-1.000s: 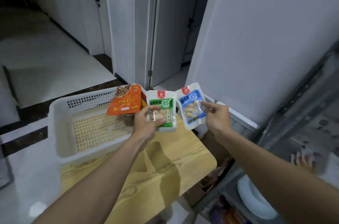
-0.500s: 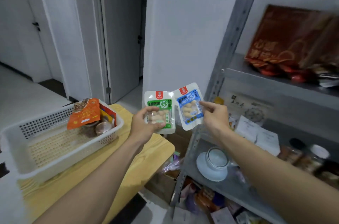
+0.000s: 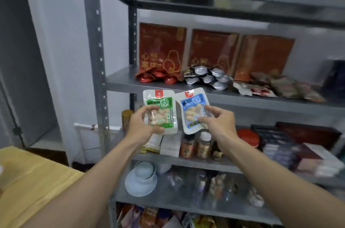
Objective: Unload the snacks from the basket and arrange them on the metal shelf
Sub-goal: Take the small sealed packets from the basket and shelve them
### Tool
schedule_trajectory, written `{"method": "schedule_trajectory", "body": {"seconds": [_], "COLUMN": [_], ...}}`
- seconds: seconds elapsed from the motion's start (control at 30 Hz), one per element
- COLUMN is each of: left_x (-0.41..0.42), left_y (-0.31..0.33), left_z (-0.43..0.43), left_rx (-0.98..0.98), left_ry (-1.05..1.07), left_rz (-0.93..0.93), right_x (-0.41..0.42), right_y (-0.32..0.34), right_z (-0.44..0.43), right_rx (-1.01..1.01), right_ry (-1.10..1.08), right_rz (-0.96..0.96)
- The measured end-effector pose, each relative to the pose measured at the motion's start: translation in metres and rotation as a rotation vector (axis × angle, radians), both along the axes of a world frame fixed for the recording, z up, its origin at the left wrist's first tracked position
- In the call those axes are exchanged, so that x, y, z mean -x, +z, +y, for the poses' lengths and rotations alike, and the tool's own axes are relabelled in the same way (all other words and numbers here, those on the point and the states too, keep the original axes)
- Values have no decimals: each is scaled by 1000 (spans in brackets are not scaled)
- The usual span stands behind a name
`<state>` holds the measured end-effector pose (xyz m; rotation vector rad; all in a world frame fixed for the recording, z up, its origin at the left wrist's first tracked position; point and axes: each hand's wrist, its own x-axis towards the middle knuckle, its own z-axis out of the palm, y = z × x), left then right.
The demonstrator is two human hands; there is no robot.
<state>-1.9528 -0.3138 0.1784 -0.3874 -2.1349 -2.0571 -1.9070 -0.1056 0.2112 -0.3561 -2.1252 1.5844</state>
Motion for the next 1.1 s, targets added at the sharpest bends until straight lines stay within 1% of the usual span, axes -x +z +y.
{"method": "schedule_trajectory", "body": {"seconds": [0.17,0.27,0.47,0.6,0.7,0.83,0.93,1.0,1.1], "left_x": [12,33,100,143,171,210,229,233,229], "left_y": [33,56,92,113,124,132,133,133,133], "left_z": [106,156,234,272,293,313,322,325,331], "left_rx": [-11,42,87,128,275,506,673,850,1178], "left_ry": [-100,-138,-225,-280,-271,-204,-156,-112,-45], "left_rz": [29,97,226,286,349,392,389,410,455], "right_x": [-8,-2,39,73,98,129,152,166,179], "right_y": [32,52,85,99,103,108,106,103,99], "right_z": [101,147,215,246,264,280,290,296,302], "right_rx": [-10,-22,-66,-65,-56,-113,-186,-268,-409], "right_ry": [-104,-167,-291,-329,-332,-307,-271,-236,-209], "right_rz": [47,78,132,102,69,9,-45,-65,-145]}}
